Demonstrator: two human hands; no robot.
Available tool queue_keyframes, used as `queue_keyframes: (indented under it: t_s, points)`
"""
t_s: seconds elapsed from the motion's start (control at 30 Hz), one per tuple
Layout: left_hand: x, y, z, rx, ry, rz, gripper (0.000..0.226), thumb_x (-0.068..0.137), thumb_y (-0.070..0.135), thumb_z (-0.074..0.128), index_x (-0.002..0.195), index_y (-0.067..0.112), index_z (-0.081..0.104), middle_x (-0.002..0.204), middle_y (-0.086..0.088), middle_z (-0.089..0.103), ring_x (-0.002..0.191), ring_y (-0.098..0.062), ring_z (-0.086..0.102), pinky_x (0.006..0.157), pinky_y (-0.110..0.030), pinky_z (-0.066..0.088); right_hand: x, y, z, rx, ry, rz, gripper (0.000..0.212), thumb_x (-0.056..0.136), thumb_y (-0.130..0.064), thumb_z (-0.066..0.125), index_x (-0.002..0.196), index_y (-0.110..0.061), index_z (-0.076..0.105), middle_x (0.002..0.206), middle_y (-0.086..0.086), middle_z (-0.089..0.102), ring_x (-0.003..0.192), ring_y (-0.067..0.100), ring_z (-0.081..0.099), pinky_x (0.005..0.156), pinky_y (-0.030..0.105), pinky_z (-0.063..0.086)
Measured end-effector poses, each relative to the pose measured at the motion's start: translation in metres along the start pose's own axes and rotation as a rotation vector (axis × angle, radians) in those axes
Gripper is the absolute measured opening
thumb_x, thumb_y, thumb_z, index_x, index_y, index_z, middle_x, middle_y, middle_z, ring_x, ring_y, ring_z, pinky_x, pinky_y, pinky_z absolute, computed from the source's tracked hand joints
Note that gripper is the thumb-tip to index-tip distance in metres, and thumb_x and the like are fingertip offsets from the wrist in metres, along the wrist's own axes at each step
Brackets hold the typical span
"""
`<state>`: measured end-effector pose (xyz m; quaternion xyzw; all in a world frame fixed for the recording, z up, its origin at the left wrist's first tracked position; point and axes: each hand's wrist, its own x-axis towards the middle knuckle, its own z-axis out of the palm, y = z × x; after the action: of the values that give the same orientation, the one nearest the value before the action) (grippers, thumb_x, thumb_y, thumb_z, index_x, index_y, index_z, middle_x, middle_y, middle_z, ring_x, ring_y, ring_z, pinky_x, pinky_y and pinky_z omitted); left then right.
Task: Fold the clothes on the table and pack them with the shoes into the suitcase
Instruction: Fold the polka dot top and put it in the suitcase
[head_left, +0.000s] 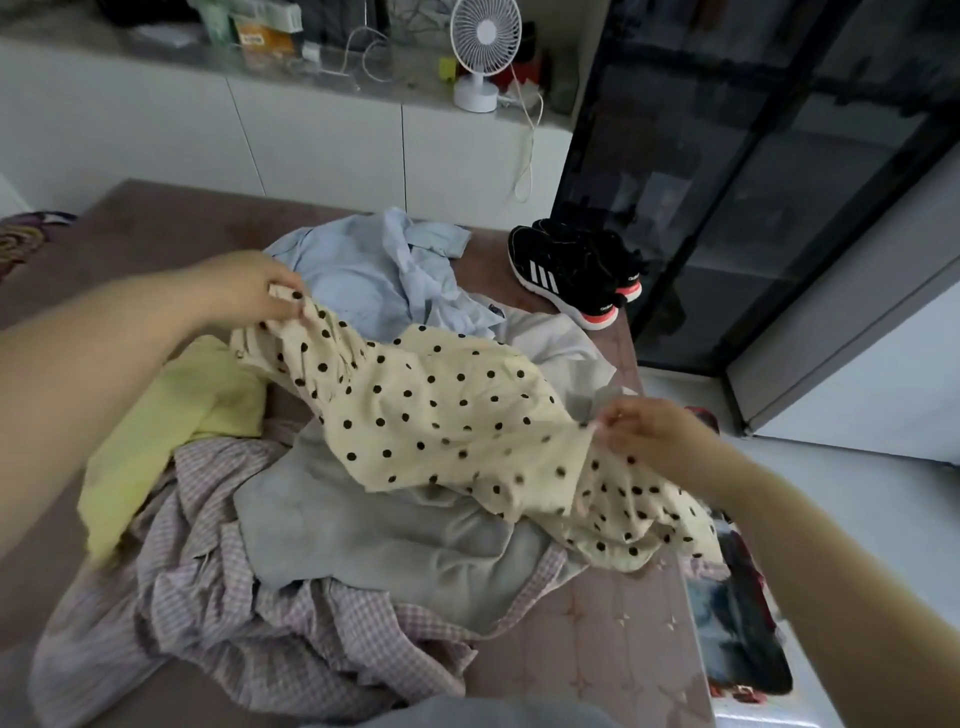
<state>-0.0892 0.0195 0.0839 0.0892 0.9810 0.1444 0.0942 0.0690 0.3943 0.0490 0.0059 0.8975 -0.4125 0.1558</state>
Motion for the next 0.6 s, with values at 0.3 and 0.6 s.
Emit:
queue_keyframes:
  t_s: [0.3,0.6]
  points:
    - [0.085,0.045,-0.002,-1.017,0.118,-0.269,0.015,0.087,0.015,0.057,0.073,0.019,0.057,0.081,-0.006,0.065,0.053,-0.005,0.062,0.060,-0.023,0.049,0.069,0.033,-0.064,0.540,0.629,0.308,0.025,0.090,-0.017,0.054,0.113,-0.010,0.060,0.106,0.011,0.065,0.084,0.022,0.060,0.083,0.038,0.050]
    - [0.035,0.069,0.127,-0.283,0.068,-0.023,0.069,0.077,0.043,0.069,0.131,0.010,0.042,0.128,-0.011,0.054,0.116,-0.028,0.051,0.098,-0.039,0.040,0.034,0.066,0.036,-0.306,0.233,0.165,0.053,0.083,-0.038,0.064,0.131,-0.028,0.045,0.136,-0.003,0.042,0.127,0.024,0.040,0.108,0.042,0.031]
